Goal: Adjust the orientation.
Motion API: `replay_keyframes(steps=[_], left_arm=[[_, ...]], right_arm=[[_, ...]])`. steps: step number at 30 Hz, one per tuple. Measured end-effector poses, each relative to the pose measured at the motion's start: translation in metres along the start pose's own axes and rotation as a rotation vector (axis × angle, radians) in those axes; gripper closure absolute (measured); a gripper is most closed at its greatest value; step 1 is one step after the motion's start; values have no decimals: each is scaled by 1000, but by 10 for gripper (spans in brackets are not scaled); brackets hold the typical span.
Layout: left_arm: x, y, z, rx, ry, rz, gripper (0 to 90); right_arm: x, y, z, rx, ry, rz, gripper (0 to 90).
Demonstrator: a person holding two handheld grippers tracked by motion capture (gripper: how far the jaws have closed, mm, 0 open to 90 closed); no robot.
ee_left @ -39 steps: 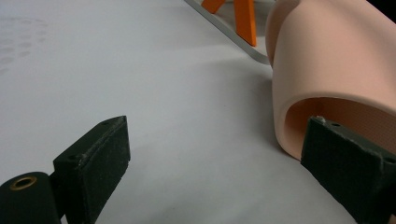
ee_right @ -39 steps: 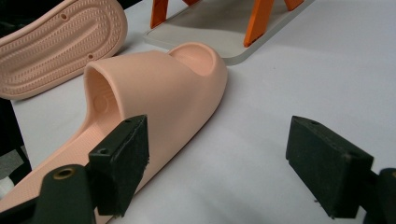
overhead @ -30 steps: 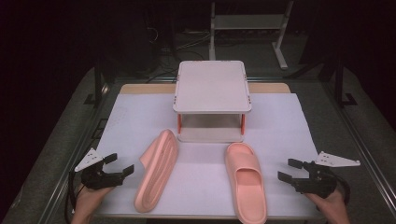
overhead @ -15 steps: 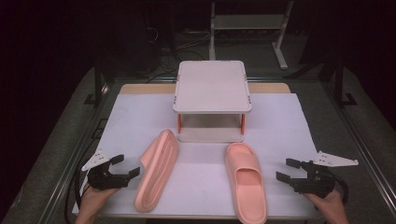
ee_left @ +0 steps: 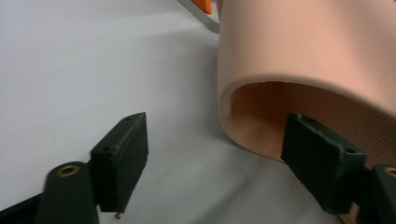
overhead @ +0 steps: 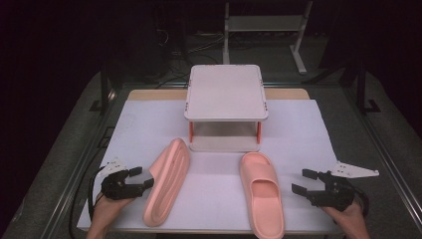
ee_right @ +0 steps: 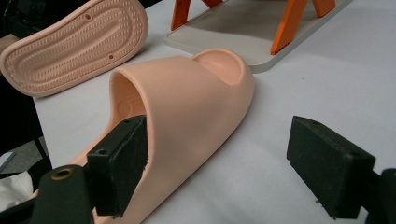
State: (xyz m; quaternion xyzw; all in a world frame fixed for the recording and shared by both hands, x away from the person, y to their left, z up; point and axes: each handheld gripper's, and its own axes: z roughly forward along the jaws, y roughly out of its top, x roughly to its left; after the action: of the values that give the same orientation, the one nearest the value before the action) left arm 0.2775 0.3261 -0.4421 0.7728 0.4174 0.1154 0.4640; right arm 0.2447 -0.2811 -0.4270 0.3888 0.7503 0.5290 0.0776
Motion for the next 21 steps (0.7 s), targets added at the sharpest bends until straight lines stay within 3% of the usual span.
replay_keyframes(steps=[5,21], left_arm=[[-1,0,7,21,-2,-6,257],[-2,4,13,17,-9,-8,392]], right_arm=[[2,0,2,4,6,-6,201],[5,0,6,16,22,-16,200]])
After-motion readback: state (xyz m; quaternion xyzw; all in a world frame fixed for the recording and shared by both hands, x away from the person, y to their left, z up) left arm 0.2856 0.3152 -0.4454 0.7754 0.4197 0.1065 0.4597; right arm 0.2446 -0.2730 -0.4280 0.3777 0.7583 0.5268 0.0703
